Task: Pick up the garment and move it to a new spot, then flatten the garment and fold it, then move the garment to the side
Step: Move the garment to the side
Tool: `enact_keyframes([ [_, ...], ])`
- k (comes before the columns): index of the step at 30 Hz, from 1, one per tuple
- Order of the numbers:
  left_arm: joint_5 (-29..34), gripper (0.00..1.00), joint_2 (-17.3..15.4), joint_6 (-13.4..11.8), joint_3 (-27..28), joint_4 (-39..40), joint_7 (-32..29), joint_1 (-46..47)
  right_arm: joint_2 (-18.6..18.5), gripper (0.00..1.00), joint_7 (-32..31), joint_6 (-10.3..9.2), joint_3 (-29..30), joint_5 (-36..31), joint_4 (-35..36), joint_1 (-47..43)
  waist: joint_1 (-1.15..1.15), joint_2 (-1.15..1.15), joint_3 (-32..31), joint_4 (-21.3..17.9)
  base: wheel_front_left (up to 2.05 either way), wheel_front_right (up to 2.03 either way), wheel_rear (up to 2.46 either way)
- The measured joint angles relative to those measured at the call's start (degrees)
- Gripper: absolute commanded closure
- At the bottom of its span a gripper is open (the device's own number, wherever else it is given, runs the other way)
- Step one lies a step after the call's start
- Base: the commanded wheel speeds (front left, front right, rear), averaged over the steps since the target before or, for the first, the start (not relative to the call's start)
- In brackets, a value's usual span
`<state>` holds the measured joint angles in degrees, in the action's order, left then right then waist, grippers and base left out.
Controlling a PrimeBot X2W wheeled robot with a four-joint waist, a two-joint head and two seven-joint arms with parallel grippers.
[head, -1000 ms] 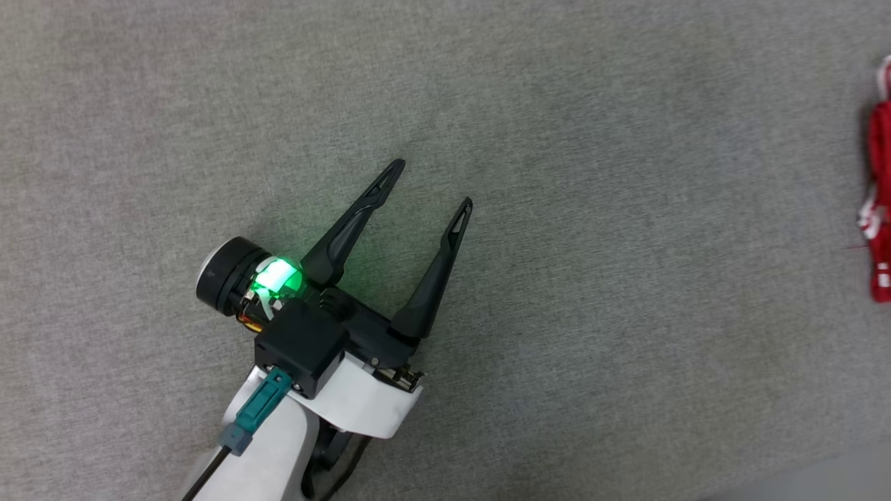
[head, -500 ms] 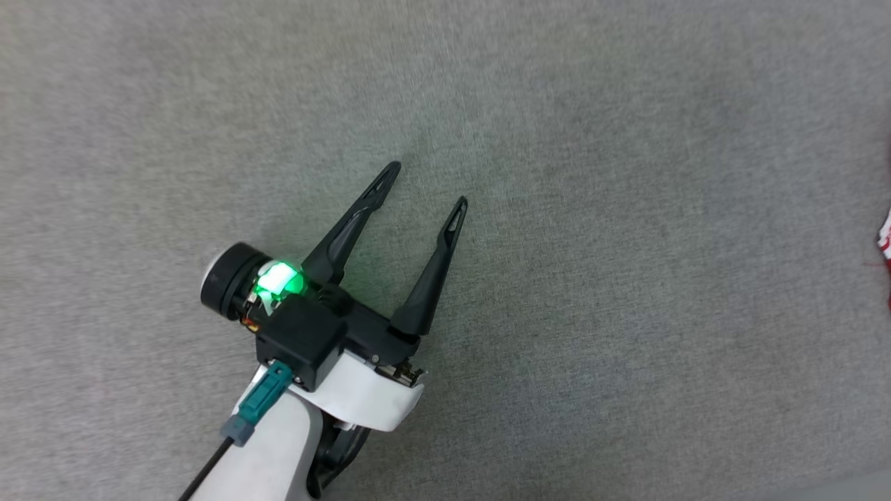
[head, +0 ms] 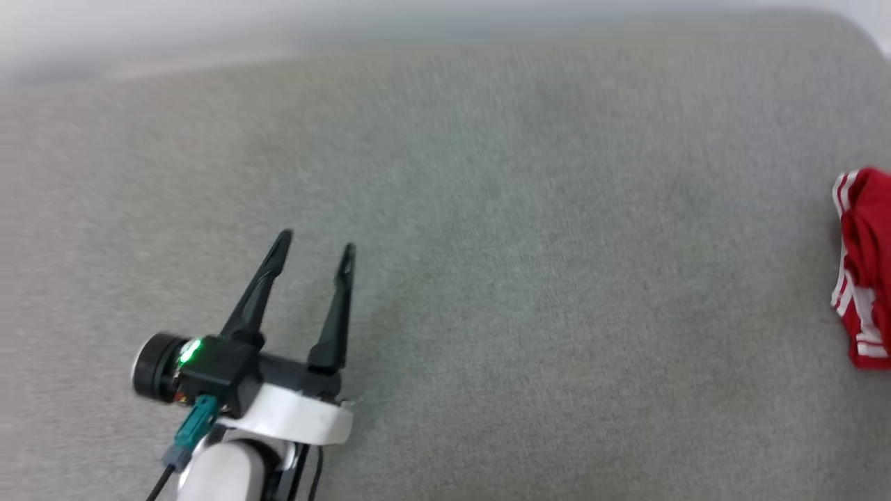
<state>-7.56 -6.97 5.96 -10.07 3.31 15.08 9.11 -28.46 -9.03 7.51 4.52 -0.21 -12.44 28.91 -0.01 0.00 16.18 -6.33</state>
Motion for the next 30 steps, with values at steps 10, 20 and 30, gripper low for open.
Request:
enact_keyframes([
  [10, 2.1, 0.00, 0.9, -1.6, 6.2, 0.0, 0.0, -5.8, 17.5, 0.00, 9.8, 0.00, 2.9, 3.9, 13.3, -14.7, -0.01, 0.00, -9.0, 4.4, 0.00, 0.00, 0.00],
  [20, 1.4, 0.00, 2.4, -0.5, 7.9, -2.5, 0.0, -9.3, 23.3, 0.00, 17.5, 0.00, 0.6, 7.0, 13.3, -24.5, -0.01, 0.00, -13.0, 8.2, 0.00, 0.00, 0.00],
  [30, -0.7, 0.00, 3.4, 0.7, 9.2, -4.4, 0.0, -11.2, 25.0, 0.00, 21.1, -0.01, -1.1, 8.8, 9.0, -28.4, 0.00, 0.00, -15.2, 9.8, 0.00, 0.00, 0.00],
])
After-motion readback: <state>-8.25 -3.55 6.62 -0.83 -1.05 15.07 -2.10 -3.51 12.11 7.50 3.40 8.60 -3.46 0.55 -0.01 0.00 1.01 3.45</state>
